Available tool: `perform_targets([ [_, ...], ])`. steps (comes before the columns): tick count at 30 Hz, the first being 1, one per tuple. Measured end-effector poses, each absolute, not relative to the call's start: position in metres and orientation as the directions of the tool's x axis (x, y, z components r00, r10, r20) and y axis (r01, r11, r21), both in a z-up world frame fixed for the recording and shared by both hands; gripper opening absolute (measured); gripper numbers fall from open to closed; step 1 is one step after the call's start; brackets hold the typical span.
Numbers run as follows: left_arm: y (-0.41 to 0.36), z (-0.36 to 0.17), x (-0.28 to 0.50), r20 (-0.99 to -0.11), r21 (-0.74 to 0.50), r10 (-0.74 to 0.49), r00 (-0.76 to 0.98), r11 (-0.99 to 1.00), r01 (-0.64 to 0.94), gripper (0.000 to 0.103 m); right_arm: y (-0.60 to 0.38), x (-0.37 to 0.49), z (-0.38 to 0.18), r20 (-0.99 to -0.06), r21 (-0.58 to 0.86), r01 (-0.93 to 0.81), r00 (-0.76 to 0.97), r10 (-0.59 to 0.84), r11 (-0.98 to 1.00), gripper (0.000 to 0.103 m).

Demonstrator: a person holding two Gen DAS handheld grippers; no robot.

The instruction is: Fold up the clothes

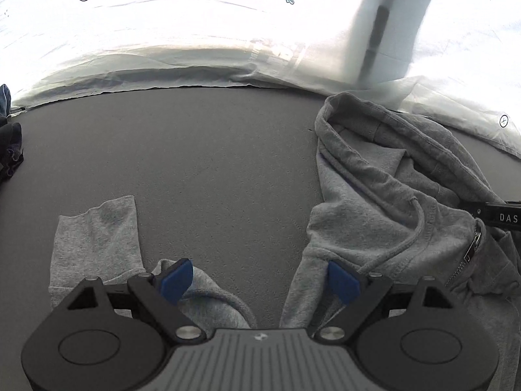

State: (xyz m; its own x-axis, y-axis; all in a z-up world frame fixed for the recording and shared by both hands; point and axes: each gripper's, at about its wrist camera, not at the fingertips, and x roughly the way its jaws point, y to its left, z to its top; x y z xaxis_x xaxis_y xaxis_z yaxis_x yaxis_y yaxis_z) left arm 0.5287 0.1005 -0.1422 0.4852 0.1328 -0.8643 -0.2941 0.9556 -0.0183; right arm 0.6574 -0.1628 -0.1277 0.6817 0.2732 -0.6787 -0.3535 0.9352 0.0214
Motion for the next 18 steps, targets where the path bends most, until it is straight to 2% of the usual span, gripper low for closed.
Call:
perform_targets([
  [1,0.106,-0.142,0.529,-0.859,-0.012,0.148,0.49,0.951,-0.309,0.09,-0.159,0.667,-0.128,-0.673,0.027,-0.355,0.685,0.28,0.934,0.007],
  [4,0.123,-0.14,0.527,-0.84,0.01,0.201,0.504,0.935,-0.356,0.09,-0.148,0.697,-0.128,-0.649,0.046,-0.358,0.699,0.3,0.933,0.007],
  [6,0.139,-0.132,0.518,-0.821,0.025,0.239,0.519,0.922,-0.386,0.09,-0.153,0.714,-0.098,-0.557,0.089,-0.324,0.768,0.317,0.942,0.007],
  [9,0.16,-0.123,0.503,-0.803,0.057,0.301,0.514,0.898,-0.436,0.09,-0.153,0.728,-0.077,-0.529,0.148,-0.291,0.784,0.324,0.945,0.008],
  [10,0.166,-0.122,0.498,-0.803,0.066,0.319,0.504,0.887,-0.457,0.09,-0.148,0.728,-0.081,-0.564,0.096,-0.289,0.773,0.291,0.952,0.018],
  [11,0.173,-0.12,0.491,-0.805,0.066,0.33,0.492,0.875,-0.48,0.09,-0.143,0.728,-0.086,-0.597,0.041,-0.288,0.761,0.255,0.957,0.045],
  [12,0.179,-0.119,0.483,-0.808,0.064,0.339,0.481,0.863,-0.502,0.09,-0.138,0.723,-0.092,-0.627,-0.029,-0.281,0.752,0.201,0.959,0.054],
  [14,0.19,-0.117,0.469,-0.813,0.061,0.357,0.46,0.838,-0.542,0.09,-0.139,0.699,-0.099,-0.633,-0.09,-0.286,0.756,0.167,0.954,0.059],
  [15,0.194,-0.116,0.461,-0.815,0.066,0.366,0.45,0.829,-0.555,0.09,-0.143,0.685,-0.099,-0.632,-0.08,-0.29,0.754,0.176,0.954,0.064],
  [17,0.2,-0.116,0.443,-0.82,0.078,0.38,0.428,0.814,-0.575,0.09,-0.152,0.652,-0.097,-0.622,-0.064,-0.262,0.765,0.166,0.963,0.102],
  [18,0.201,-0.116,0.435,-0.824,0.083,0.384,0.416,0.808,-0.583,0.09,-0.157,0.634,-0.097,-0.616,-0.058,-0.243,0.772,0.157,0.968,0.103],
])
